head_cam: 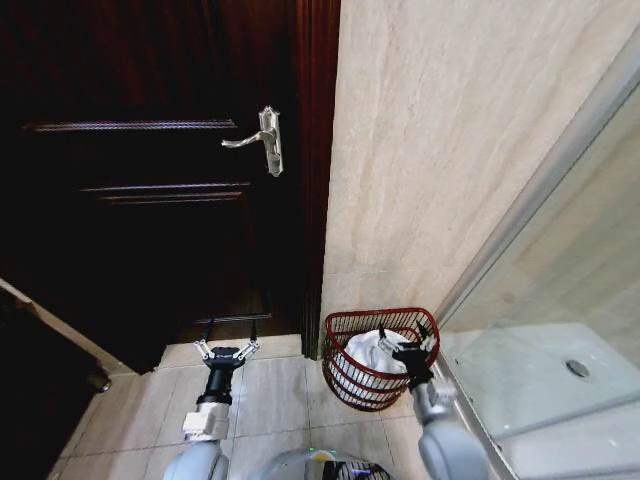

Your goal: Discard the used towel into the hamper.

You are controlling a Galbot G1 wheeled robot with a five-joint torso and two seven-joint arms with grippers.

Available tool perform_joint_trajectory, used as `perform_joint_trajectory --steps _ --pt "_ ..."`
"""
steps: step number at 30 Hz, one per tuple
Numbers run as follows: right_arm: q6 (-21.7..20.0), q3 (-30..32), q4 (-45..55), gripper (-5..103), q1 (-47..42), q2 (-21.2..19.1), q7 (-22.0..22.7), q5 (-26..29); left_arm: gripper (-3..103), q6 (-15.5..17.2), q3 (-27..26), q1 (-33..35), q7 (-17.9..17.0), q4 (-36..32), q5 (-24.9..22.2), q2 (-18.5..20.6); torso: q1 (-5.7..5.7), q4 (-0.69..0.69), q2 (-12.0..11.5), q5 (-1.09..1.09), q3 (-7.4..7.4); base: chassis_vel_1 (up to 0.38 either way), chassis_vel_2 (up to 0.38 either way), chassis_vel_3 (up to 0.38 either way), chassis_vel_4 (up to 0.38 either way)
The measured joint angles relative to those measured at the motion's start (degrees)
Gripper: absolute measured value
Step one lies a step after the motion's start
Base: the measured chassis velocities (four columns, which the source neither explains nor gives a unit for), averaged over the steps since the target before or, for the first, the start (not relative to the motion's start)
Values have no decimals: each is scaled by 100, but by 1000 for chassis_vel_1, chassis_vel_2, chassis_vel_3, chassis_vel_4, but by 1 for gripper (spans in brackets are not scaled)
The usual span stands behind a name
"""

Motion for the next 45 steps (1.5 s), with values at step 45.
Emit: perform_joint_trajectory --steps 45 --pt "968 -70 -22 100 -995 -171 688 3 100 -71 64 170 26 -112 222 -78 5 1 12 1 9 73 -73 -73 72"
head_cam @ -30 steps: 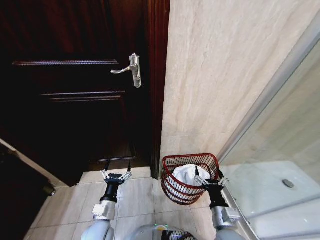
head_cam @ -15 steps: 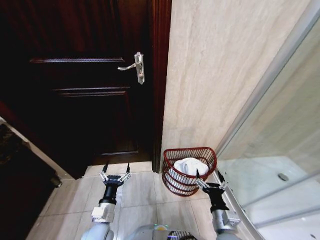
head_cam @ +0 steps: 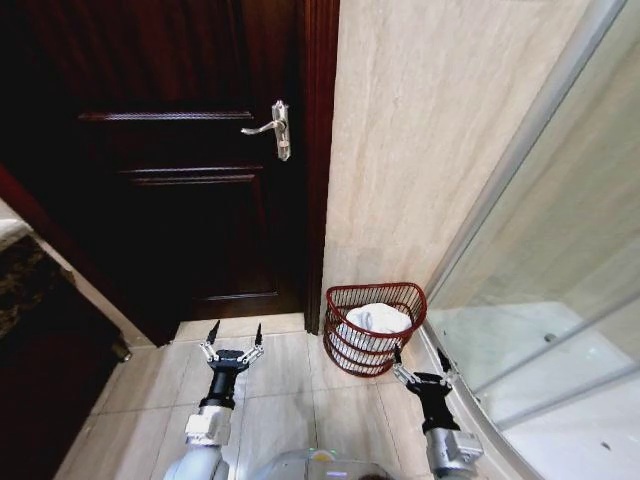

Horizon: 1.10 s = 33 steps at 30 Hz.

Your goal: Discard the used towel into the hamper.

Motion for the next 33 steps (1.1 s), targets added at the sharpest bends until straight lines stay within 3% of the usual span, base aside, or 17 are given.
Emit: perform_joint_trajectory --steps 22,33 --pt "447 -103 -170 100 -270 -4 1 -182 100 -214 84 30 -19 84 51 -20 -65 0 -132 0 -74 98 -99 -100 102" --pt "558 -156 -202 100 -190 45 158 -191 100 -259 41 70 14 131 49 32 -157 0 -417 0 -263 0 0 0 0"
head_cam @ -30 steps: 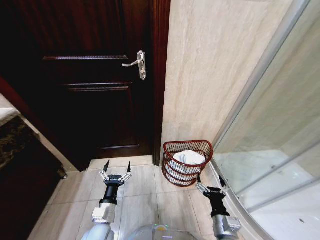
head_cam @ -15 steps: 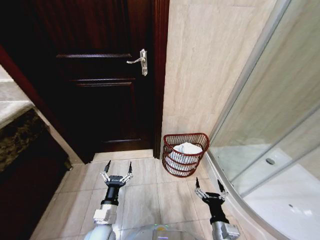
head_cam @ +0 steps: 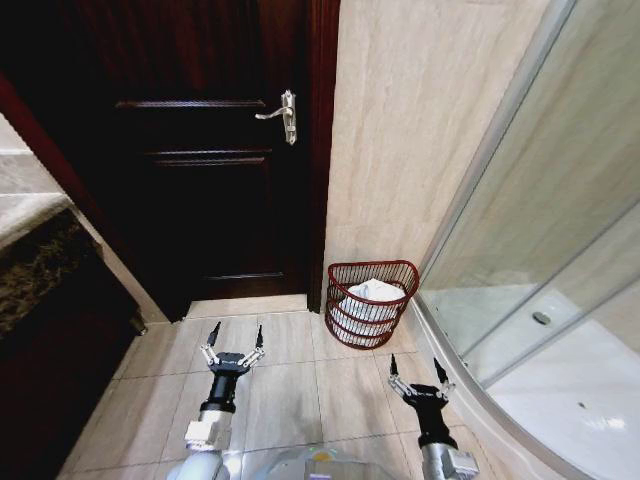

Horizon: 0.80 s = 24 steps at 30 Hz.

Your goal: Discard the used towel into the hamper.

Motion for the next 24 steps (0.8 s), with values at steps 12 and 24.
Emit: perform_joint_trajectory --steps 12,24 --pt "64 -12 -39 100 -20 23 26 15 100 -39 -45 2 58 37 -6 21 -97 0 -271 0 -172 0 0 0 0" --pt "139 -14 -89 100 -24 52 74 -3 100 -57 -87 -9 61 61 -18 98 -183 0 -562 0 -376 0 0 0 0"
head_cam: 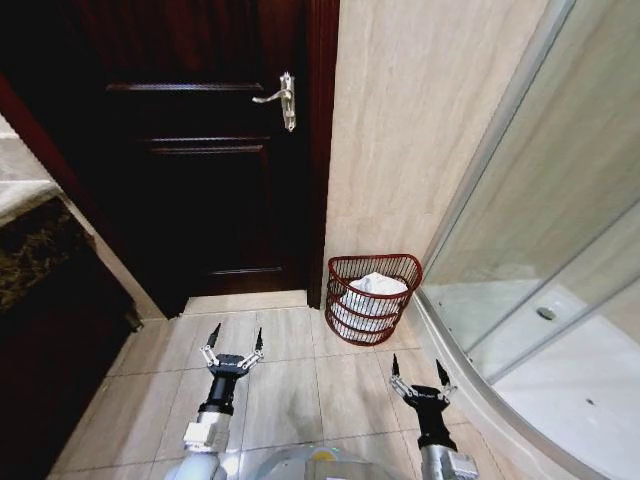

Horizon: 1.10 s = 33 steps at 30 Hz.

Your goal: Discard the used towel into the hamper.

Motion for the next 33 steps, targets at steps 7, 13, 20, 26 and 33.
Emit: perform_joint_trajectory --steps 7,13,20,26,33 --pt "68 3 6 100 -27 9 131 -49 100 -12 27 -13 11 0 11 8 -57 0 -197 0 -139 0 0 0 0" --pt "91 39 32 100 -55 20 245 -25 100 -69 33 29 13 -2 35 -5 -88 0 -304 0 -215 0 0 0 0" --pt "148 65 54 100 -98 -10 394 -5 100 -184 30 85 16 -11 56 -25 -132 0 -477 1 -343 0 0 0 0" --pt "182 75 77 100 -123 -21 435 2 100 -207 46 101 15 -27 118 -63 -146 0 -594 0 -440 -17 -15 -21 -17" --pt "248 91 58 100 -176 -23 493 14 100 -233 57 119 12 -28 148 -75 -147 0 -762 1 -595 -71 -76 -74 -64"
